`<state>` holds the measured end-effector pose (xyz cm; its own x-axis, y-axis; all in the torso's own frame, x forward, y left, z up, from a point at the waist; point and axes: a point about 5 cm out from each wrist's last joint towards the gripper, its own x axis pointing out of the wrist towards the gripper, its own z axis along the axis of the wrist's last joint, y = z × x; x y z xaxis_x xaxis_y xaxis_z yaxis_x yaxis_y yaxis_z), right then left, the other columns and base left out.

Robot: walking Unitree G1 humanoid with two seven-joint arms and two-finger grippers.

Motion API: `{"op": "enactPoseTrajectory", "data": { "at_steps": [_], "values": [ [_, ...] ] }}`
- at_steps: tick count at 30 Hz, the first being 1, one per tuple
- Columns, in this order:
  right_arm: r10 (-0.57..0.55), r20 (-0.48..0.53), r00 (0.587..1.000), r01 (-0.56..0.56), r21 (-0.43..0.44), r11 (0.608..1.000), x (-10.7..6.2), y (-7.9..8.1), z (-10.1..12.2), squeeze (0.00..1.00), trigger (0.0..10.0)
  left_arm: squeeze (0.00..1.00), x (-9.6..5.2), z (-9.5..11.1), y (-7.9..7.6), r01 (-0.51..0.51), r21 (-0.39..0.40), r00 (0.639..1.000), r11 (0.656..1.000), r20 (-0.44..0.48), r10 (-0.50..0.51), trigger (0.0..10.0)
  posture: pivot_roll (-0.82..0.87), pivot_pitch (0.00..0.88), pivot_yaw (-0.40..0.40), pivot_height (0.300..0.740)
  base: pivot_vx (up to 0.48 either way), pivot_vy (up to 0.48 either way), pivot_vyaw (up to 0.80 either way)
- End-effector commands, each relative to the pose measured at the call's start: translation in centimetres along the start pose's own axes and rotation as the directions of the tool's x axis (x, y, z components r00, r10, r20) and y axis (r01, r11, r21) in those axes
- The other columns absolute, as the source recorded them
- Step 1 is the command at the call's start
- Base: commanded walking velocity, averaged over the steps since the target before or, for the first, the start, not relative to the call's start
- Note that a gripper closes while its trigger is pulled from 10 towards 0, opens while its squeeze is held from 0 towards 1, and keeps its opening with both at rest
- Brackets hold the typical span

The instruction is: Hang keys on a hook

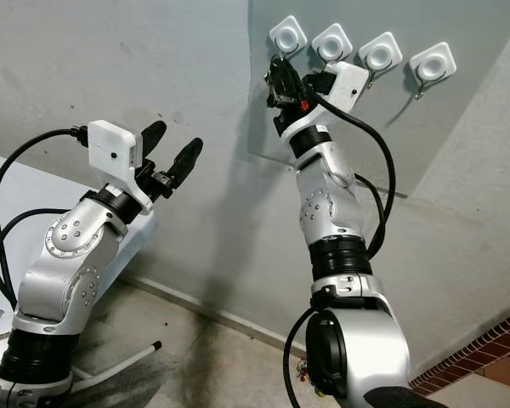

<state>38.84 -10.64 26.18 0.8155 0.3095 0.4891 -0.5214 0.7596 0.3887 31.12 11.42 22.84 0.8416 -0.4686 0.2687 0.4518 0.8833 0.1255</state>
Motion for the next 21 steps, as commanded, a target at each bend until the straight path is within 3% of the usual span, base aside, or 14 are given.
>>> {"op": "enactPoseTrajectory", "data": {
  "at_steps": [1, 6, 10, 15, 21],
  "values": [
    [-0.050, -0.035, 0.998, 0.051, 0.035, 0.998, -0.7, -0.8, -0.8, 0.00, 10.0, 0.00, 0.0, 0.6, -0.1, 0.001, 0.008, 1.000, 1.000, 0.015, -0.001, 10.0, -0.07, 0.054, -0.012, 0.740, 0.000, 0.000, 0.00],
    [0.006, 0.007, 1.000, -0.006, 0.071, 0.997, -1.0, -0.4, -0.5, 0.00, 10.0, 0.00, 0.0, 0.7, 0.0, -0.002, 0.011, 1.000, 1.000, 0.018, 0.002, 10.0, -0.07, 0.056, -0.011, 0.740, 0.000, 0.000, 0.00],
    [0.056, 0.056, 0.997, -0.058, 0.047, 0.997, -1.2, 0.0, 0.0, 0.00, 10.0, 0.00, 0.0, 0.7, 0.0, -0.003, 0.008, 1.000, 1.000, 0.018, 0.003, 10.0, -0.07, 0.056, -0.010, 0.740, 0.000, 0.000, 0.00],
    [0.153, 0.138, 0.978, -0.166, 0.088, 0.982, -1.4, 1.2, 1.0, 0.00, 10.0, 0.00, 0.0, 0.6, -0.1, -0.004, 0.008, 1.000, 1.000, 0.017, 0.004, 10.0, -0.07, 0.054, -0.012, 0.740, 0.000, 0.000, 0.00],
    [0.158, 0.143, 0.977, -0.173, 0.098, 0.980, -1.4, 1.4, 1.1, 0.00, 10.0, 0.00, 0.0, 0.6, -0.2, -0.004, 0.005, 1.000, 1.000, 0.016, 0.004, 10.0, -0.07, 0.053, -0.013, 0.740, 0.000, 0.000, 0.00]
  ]
}}
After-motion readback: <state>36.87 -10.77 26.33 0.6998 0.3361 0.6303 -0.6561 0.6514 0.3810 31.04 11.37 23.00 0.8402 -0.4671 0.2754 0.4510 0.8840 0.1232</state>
